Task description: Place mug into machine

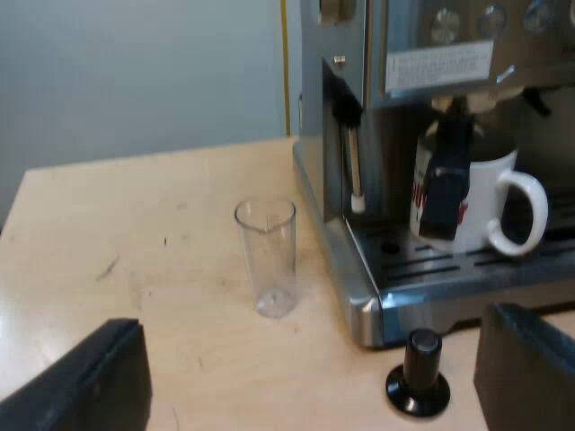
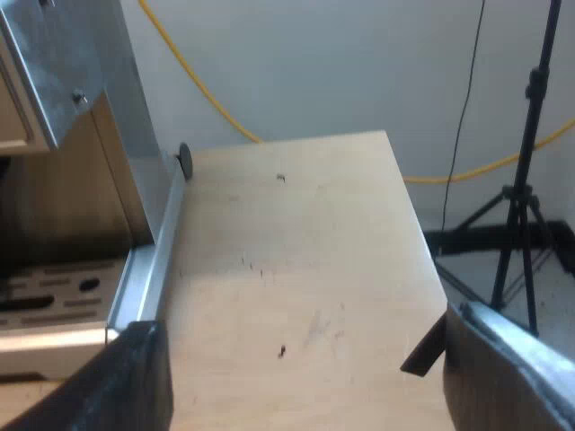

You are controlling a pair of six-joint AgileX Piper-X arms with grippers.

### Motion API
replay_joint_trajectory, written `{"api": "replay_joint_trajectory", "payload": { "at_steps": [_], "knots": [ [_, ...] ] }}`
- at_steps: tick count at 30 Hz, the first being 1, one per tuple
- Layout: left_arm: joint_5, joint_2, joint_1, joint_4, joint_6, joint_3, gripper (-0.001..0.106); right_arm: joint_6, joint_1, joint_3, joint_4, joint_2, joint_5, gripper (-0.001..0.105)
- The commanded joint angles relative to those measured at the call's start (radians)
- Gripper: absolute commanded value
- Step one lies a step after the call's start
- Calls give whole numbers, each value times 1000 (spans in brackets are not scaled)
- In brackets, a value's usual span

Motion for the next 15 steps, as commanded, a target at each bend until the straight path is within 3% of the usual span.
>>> {"api": "replay_joint_trajectory", "payload": {
  "at_steps": [1, 15],
  "knots": [
    [-9, -138, 2, -24, -9, 18, 75, 0, -2, 16, -15, -41, -8, 65],
    [-9, -138, 2, 54, 0, 112, 75, 0, -2, 130, 24, -41, -8, 65]
  ]
}}
